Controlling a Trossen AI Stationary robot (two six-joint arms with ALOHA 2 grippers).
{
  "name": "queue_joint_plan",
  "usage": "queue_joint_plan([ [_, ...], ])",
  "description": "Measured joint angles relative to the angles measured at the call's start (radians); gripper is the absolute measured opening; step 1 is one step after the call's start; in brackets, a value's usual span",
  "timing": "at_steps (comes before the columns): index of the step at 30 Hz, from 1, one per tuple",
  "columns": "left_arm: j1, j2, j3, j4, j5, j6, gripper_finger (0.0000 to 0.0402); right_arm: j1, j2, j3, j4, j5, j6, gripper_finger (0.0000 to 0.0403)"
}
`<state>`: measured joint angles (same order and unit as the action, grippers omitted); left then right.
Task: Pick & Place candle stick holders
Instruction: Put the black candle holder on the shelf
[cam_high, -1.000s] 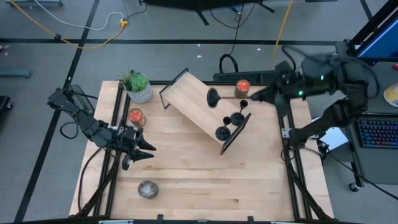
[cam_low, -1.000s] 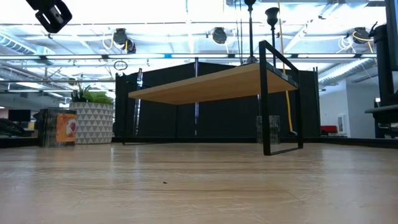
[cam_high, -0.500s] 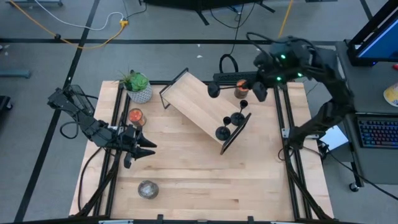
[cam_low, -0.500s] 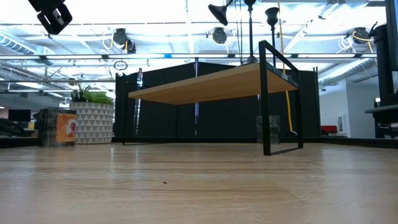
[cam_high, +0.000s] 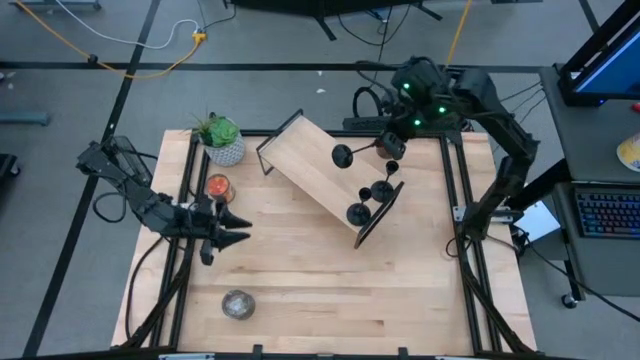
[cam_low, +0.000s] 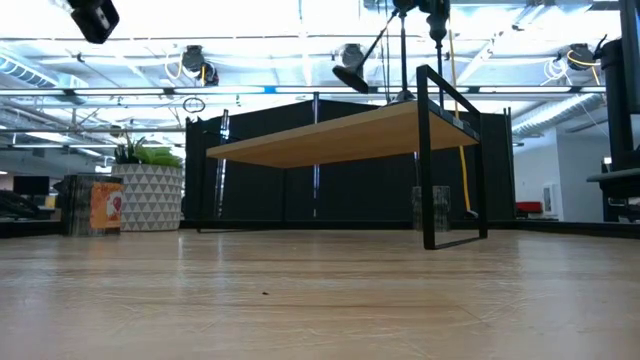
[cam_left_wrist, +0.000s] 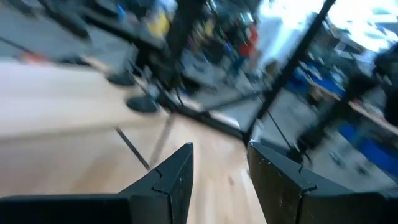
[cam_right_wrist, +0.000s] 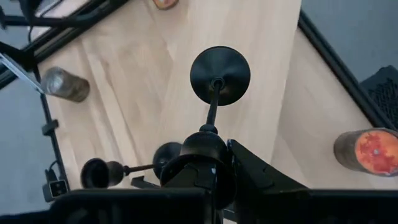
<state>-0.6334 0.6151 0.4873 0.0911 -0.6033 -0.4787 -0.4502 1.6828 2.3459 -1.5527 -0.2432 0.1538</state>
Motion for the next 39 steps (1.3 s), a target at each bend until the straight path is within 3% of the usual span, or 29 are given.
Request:
queue_joint_plan([
  [4,0.018,0.016,0.0,0.138,-0.134,0.086,0.0157,0.0,0.012,0.0,0.003,-0.032,-0.01,0.0013],
  [8,0.079,0.061,0.0,0.271,-0.155,0.17,0.0157,-0.002,0.019,0.0,-0.002,-0.046,-0.016,0.0013],
  [13,0.192,0.155,0.01,0.38,-0.086,0.15,0.0157,-0.003,0.017,0.0,-0.002,-0.047,-0.021,0.0013],
  [17,0.292,0.255,0.099,0.371,-0.006,0.118,0.0157,-0.003,0.018,0.0,-0.016,-0.047,-0.028,0.0013],
  [21,0.397,0.376,0.263,0.257,0.111,0.129,0.0157,-0.003,0.018,0.0,-0.018,-0.047,-0.033,0.0013],
  [29,0.589,0.616,0.655,-0.163,0.283,0.201,0.0157,-0.002,0.018,0.0,-0.018,-0.05,-0.049,0.0013],
  [39,0.765,0.892,1.021,-0.345,0.56,0.351,0.0157,0.001,0.018,0.0,-0.018,-0.051,-0.073,0.0013],
])
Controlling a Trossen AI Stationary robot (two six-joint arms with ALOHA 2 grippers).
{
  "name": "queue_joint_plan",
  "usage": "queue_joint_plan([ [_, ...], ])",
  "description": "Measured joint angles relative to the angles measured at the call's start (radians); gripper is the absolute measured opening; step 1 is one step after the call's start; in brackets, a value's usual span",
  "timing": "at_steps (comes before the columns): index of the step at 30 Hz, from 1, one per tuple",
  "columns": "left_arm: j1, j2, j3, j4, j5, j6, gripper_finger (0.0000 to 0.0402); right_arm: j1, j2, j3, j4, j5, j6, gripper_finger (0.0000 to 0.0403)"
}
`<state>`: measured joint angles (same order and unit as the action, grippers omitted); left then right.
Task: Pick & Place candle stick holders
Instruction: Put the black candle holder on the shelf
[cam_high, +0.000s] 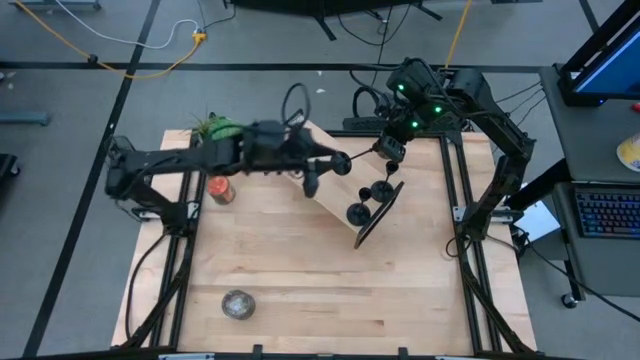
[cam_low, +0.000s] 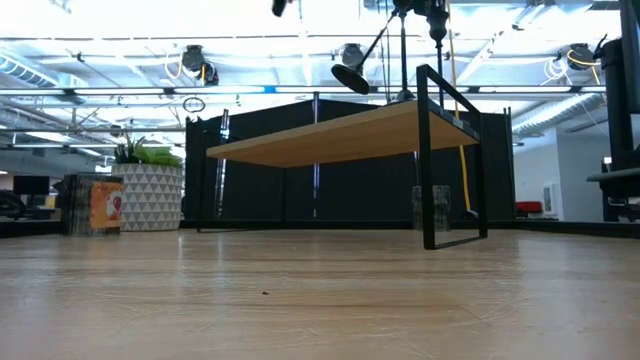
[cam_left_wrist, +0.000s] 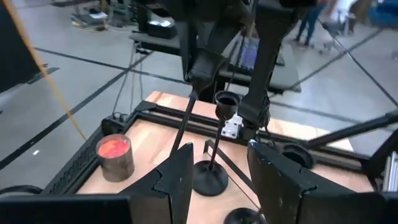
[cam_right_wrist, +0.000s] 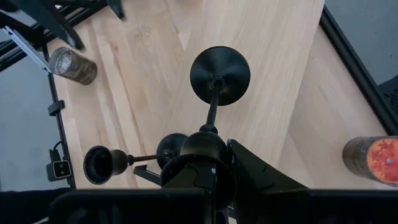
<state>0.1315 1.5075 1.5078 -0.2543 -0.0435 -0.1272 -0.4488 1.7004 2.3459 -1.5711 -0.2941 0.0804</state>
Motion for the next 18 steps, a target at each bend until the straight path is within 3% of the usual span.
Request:
queue_joint_plan([
  [8,0.054,0.168,0.179,-0.108,0.123,0.097,0.0157,0.0,0.0,0.0,0.0,-0.01,-0.019,0.0013],
  [18,0.101,0.292,0.314,-0.132,0.156,0.161,0.0157,0.0,0.0,0.0,0.0,-0.051,-0.038,0.0013],
])
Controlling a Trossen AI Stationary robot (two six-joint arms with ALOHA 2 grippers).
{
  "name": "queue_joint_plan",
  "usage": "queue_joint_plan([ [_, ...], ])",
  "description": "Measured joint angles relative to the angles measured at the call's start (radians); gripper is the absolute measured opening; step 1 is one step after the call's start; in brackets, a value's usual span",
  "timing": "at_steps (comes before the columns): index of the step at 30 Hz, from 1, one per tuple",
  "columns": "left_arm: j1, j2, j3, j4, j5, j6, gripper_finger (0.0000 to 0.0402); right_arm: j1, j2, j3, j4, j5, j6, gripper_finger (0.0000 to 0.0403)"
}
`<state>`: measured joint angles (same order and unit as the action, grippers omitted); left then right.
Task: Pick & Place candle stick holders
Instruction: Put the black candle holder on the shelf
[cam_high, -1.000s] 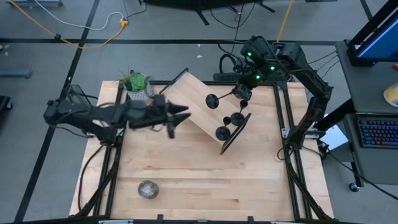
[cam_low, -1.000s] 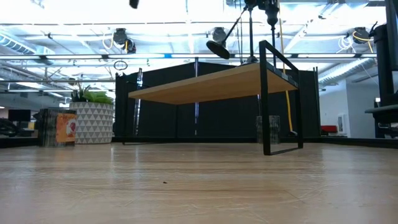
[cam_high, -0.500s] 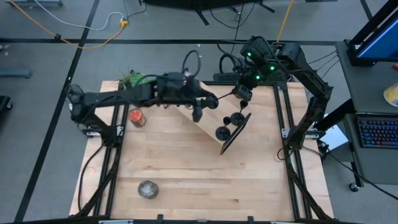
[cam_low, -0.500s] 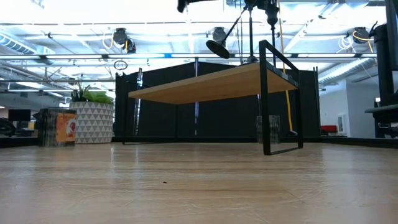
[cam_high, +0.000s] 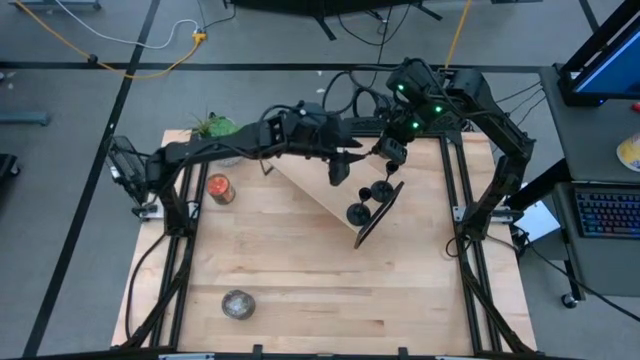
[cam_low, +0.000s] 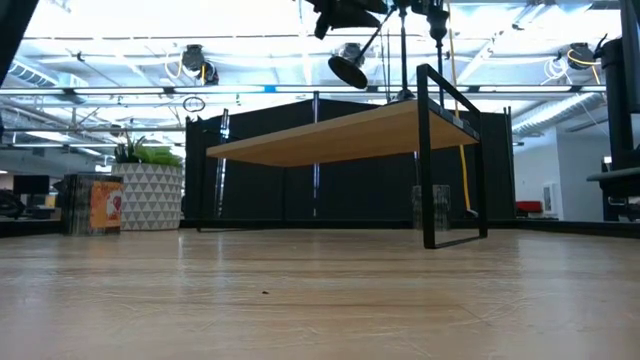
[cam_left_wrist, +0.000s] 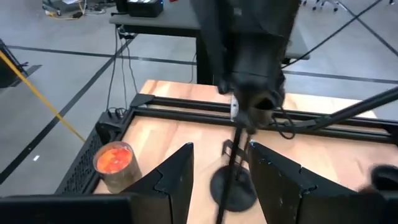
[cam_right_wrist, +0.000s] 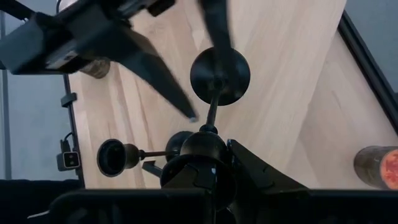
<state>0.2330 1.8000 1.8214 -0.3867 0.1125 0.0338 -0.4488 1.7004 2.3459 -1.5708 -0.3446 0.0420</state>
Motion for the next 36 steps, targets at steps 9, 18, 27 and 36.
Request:
queue_joint_plan([
  [9,0.025,0.087,0.142,-0.09,0.067,0.015,0.0157,0.0,0.0,-0.06,-0.001,0.001,-0.014,0.0013],
  [18,0.024,0.112,0.177,-0.127,0.102,0.013,0.0157,-0.001,0.0,-0.075,0.027,0.004,-0.024,0.0013],
  [27,0.018,0.112,0.178,-0.123,0.119,0.003,0.0157,0.0,0.0,-0.075,0.036,0.0,-0.028,0.0013],
  [36,0.018,0.112,0.178,-0.11,0.123,-0.005,0.0157,0.026,0.0,-0.076,0.062,0.002,-0.022,0.0013],
])
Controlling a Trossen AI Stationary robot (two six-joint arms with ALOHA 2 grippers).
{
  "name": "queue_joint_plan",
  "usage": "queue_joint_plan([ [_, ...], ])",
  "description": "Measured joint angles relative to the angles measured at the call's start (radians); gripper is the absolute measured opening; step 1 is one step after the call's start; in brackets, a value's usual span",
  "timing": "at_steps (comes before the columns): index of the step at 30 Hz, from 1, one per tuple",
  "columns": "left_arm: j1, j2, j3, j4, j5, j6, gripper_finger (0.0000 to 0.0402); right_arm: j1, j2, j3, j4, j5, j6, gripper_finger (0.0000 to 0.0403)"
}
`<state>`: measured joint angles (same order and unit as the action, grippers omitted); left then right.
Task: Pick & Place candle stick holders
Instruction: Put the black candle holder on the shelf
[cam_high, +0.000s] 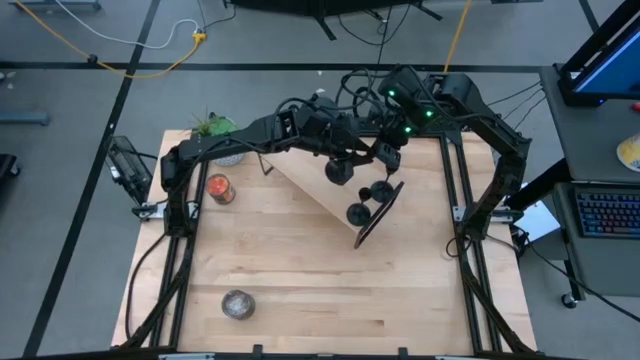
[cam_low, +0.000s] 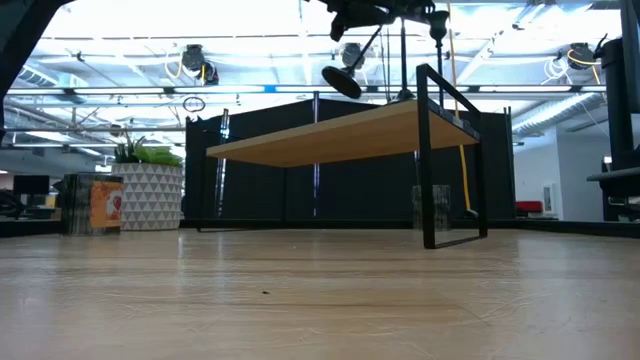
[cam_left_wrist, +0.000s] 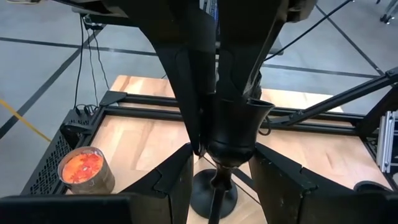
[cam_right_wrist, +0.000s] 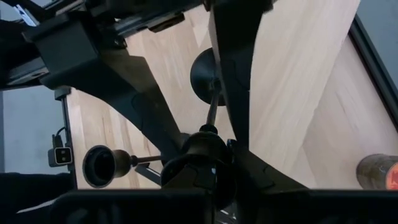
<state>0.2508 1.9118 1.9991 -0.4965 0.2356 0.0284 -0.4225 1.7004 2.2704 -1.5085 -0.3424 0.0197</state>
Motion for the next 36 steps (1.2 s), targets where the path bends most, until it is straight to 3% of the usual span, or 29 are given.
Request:
queue_joint_plan([
  [15,-0.005,0.0,-0.001,-0.054,0.0,-0.003,0.0153,0.018,0.0,0.0,0.029,-0.053,0.018,0.0013],
  [26,-0.006,0.0,-0.002,-0.055,0.029,0.001,0.0026,0.027,0.0,0.0,0.04,-0.048,0.029,0.0013],
  [36,-0.005,-0.001,-0.002,-0.066,0.028,-0.001,0.0025,0.027,0.0,0.0,0.047,-0.05,0.029,0.0023],
])
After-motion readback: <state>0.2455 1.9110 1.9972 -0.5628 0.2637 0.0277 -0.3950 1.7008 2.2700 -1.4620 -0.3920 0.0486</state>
